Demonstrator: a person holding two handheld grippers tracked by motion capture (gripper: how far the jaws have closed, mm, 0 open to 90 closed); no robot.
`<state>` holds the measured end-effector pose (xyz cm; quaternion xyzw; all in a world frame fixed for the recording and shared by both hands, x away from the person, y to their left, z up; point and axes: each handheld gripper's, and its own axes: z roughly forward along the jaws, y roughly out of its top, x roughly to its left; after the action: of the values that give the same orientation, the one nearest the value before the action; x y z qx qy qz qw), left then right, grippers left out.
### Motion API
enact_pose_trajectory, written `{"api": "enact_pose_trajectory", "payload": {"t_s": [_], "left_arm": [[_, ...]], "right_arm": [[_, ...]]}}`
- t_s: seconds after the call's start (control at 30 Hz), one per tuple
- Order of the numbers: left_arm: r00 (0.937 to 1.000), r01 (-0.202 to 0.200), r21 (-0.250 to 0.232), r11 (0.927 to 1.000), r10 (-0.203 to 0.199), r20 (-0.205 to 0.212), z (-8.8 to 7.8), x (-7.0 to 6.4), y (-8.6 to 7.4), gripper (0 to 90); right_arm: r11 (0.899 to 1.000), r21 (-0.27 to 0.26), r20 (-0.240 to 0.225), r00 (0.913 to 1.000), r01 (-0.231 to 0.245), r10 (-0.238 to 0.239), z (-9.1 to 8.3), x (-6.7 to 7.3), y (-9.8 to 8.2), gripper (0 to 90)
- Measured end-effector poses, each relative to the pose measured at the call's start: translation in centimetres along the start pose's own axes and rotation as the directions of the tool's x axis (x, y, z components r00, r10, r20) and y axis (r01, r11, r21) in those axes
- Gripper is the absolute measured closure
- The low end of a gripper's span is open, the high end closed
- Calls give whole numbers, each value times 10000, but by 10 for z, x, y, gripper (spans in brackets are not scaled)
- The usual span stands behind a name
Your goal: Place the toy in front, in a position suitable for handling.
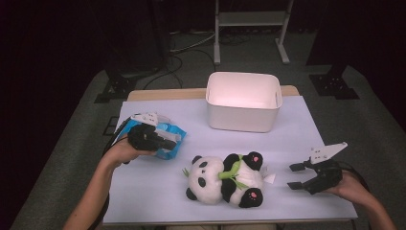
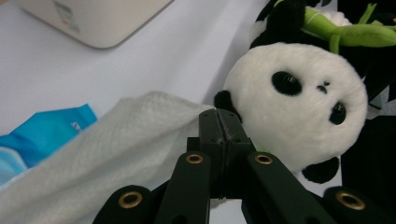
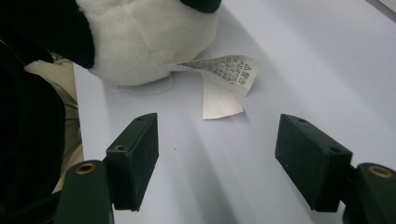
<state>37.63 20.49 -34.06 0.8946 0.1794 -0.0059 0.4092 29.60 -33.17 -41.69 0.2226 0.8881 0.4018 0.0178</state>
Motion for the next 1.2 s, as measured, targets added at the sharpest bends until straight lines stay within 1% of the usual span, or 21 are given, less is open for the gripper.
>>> {"api": "enact_pose_trajectory", "payload": {"t_s": [0.13, 0.17, 0.27, 0.4, 0.5, 0.57, 0.67, 0.77, 0.87, 0.9, 0.97, 1.03, 1.13, 1.17, 1.2], "left_arm": [[9998, -111, 85, 9999, 110, 169, 1, -3, 6, 900], [9998, -76, 89, 9999, 74, 173, 1, -4, 7, 900], [9993, -95, 38, 9999, 94, 353, 1, -5, 10, 900], [9980, -215, 2, 9998, 215, 598, 3, -8, 15, 900], [9951, -410, -60, 9991, 414, 895, 7, -14, 22, 900], [9930, -600, 9, 9982, 596, 1022, 10, -19, 28, 900], [9851, -907, -125, 9958, 915, 1458, 16, -27, 38, 900], [9781, -1160, -162, 9931, 1171, 1719, 22, -36, 48, 900], [9693, -1468, -220, 9889, 1483, 1961, 29, -44, 57, 900], [9655, -1488, -287, 9884, 1515, 2120, 33, -48, 61, 900], [9585, -1721, -240, 9848, 1731, 2264, 40, -55, 67, 900], [9495, -1985, -213, 9799, 1977, 2438, 46, -60, 74, 900], [9394, -2210, -155, 9752, 2171, 2652, 56, -68, 83, 900], [9338, -2332, -154, 9723, 2283, 2755, 60, -71, 87, 900], [9317, -2339, -185, 9721, 2296, 2814, 62, -73, 90, 900]], "right_arm": [[10000, -7, 24, 10000, 17, -17, -1, 1, 0, 291], [10000, -25, 29, 10000, 36, -36, -1, 1, 0, 291], [10000, -47, 54, 10000, 18, -18, -3, 0, 0, 291], [10000, -51, 56, 10000, 12, -11, -3, 0, -1, 291], [10000, -53, 51, 10000, 9, -9, -3, 0, 0, 291], [10000, -44, 51, 10000, 8, -8, -3, 0, 0, 291], [10000, -34, 73, 10000, 40, -40, -4, 1, 1, 291], [9999, -103, 112, 9999, 91, -90, -6, 1, 2, 291], [9999, -144, 132, 9999, 53, -51, -7, 2, 2, 291], [9998, -169, 142, 9999, 78, -75, -7, 2, 2, 291], [9997, -228, 141, 9999, 100, -97, -7, 2, 2, 291], [9996, -243, 126, 9999, 116, -113, -7, 3, 2, 291], [9996, -254, 133, 9999, 110, -107, -7, 3, 1, 291], [9997, -242, 139, 9999, 102, -98, -8, 3, 1, 291], [9996, -261, 155, 9998, 105, -101, -8, 3, 0, 291]]}}
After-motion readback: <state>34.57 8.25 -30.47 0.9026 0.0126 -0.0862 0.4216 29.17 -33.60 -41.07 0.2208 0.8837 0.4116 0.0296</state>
